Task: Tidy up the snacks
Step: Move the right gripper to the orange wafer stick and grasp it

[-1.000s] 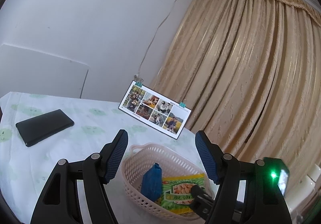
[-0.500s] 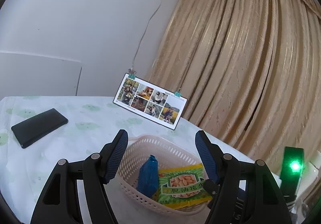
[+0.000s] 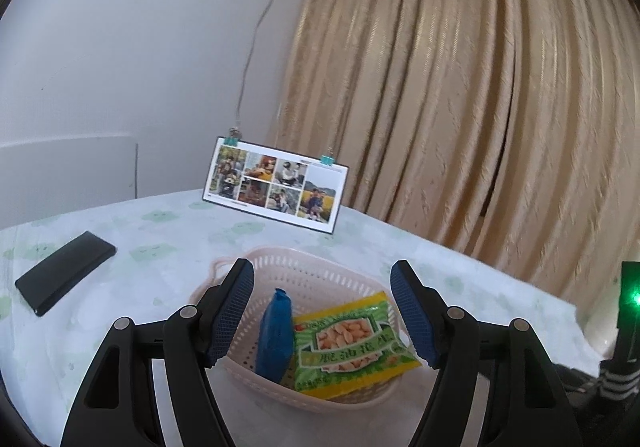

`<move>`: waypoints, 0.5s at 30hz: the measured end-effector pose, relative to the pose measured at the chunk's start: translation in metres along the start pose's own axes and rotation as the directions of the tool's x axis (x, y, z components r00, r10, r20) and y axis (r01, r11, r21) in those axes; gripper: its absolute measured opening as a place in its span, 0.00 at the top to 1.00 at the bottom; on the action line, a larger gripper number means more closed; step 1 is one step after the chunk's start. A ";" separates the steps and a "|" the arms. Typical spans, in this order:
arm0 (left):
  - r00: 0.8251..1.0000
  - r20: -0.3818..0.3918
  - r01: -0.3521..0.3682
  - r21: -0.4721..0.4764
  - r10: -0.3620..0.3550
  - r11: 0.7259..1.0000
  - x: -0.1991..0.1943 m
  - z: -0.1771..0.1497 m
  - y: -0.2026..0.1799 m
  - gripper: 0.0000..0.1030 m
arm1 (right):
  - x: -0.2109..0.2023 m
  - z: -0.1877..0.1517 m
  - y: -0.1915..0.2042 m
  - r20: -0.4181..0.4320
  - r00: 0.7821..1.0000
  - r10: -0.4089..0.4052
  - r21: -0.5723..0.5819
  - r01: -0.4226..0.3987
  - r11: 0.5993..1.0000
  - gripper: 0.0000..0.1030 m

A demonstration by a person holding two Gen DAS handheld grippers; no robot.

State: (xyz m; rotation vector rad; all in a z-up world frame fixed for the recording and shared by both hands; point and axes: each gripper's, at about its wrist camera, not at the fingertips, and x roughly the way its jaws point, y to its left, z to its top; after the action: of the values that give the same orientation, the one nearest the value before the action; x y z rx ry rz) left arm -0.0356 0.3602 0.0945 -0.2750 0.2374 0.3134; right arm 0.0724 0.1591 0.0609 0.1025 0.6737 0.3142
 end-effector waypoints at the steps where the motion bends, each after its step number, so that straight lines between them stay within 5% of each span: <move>1: 1.000 -0.003 0.001 0.008 -0.001 1.000 0.000 -0.001 -0.002 0.31 | -0.001 -0.001 -0.005 0.000 1.000 -0.011 0.008 0.011 1.000 0.20; 15: 0.999 -0.028 0.021 0.109 -0.018 0.994 0.004 -0.011 -0.025 0.31 | -0.021 -0.006 -0.063 0.027 0.989 -0.144 0.083 0.142 0.986 0.20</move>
State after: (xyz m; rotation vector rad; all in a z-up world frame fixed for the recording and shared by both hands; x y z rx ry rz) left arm -0.0259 0.3354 0.0884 -0.1737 0.2777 0.2769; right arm 0.0694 0.0929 0.0562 0.1352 0.6579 0.1468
